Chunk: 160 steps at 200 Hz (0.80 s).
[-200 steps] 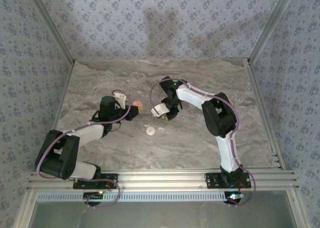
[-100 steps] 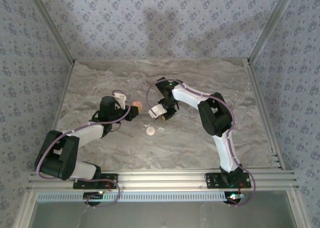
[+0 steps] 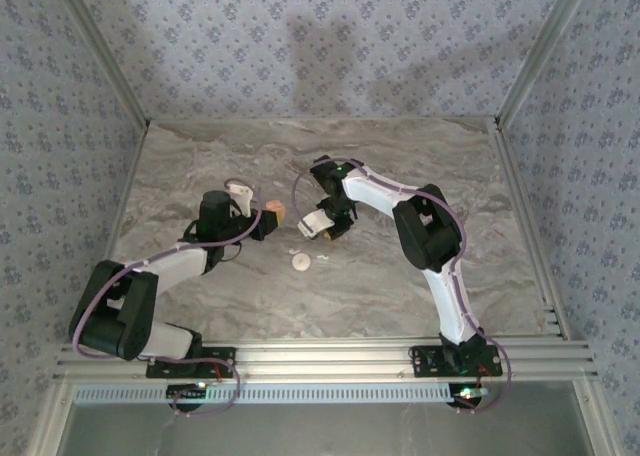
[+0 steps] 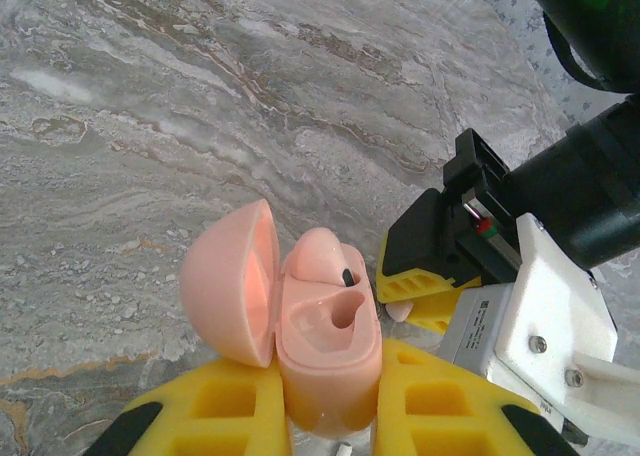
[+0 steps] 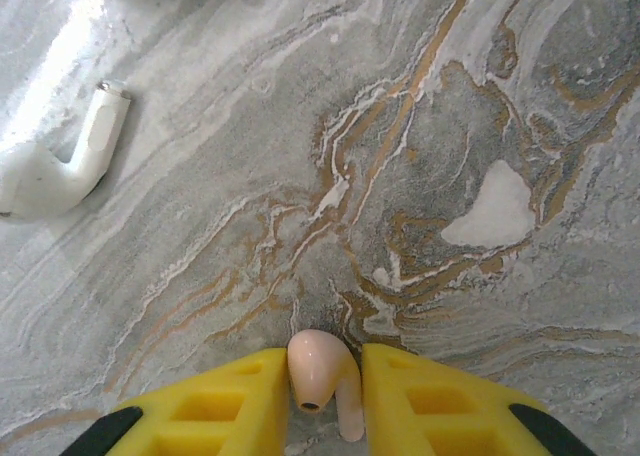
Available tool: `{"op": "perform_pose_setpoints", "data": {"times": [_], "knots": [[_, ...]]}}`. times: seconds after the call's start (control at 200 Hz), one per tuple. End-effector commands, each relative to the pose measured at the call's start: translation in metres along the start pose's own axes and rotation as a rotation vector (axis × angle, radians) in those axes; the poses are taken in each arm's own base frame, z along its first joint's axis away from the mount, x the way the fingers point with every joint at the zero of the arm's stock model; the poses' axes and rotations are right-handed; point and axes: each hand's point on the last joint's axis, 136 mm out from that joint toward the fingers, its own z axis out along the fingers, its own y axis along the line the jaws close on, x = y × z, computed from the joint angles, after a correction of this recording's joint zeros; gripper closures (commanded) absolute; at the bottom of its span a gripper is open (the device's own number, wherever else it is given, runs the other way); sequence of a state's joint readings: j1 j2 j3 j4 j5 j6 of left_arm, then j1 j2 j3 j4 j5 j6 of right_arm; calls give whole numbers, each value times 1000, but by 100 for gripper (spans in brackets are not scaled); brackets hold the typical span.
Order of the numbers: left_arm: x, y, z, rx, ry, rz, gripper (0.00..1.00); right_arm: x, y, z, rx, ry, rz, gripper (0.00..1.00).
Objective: Insert the wireless bluetooth earbuds into the charging case
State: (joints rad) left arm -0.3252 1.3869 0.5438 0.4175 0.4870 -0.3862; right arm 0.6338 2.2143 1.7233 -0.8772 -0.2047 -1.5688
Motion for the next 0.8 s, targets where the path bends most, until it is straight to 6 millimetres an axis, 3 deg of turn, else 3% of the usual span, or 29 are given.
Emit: {"op": "perform_pose_setpoints", "data": {"times": [0.0,0.285,0.465,0.795], "knots": [[-19,-11,-4,38,-39,40,98,3,2,7,-27,12,-11,74],[-20,-12,-4,36,-34,38,98,-13,-3,-9,41,-73,17,76],[-18,-14,-4,46,-26,40,98,-28,-3,-37,147,-206,121,76],[-18,-24,0,63,-11,70,98,-61,10,-109,309,-540,312,77]]}}
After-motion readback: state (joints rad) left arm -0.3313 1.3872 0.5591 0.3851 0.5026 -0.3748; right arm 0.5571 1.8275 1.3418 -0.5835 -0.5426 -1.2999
